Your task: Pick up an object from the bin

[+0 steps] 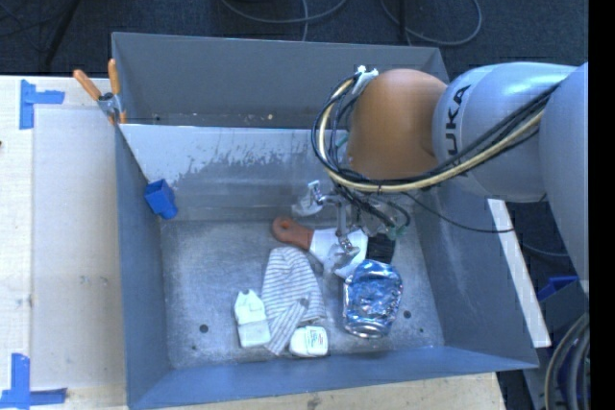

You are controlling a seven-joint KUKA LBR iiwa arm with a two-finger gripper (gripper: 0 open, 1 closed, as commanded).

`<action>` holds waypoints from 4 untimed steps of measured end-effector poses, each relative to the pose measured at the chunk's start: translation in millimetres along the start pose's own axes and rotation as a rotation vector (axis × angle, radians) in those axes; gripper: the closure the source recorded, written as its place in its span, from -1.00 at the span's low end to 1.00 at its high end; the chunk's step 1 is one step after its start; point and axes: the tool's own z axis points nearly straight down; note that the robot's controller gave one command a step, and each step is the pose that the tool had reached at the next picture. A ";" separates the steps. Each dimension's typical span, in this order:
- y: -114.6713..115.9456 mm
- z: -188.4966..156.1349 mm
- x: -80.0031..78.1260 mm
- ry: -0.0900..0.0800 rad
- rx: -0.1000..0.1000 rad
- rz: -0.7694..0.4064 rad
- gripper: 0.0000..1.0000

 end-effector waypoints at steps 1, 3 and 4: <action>0.6 14.6 -15.3 0.016 -0.002 0.313 1.00; 1.3 11.2 -13.5 0.013 -0.002 0.313 1.00; -1.3 -25.4 -9.2 -0.005 0.002 0.266 1.00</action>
Offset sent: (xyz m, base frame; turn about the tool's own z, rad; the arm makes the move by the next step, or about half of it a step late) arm 0.0000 0.0000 0.0000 0.0000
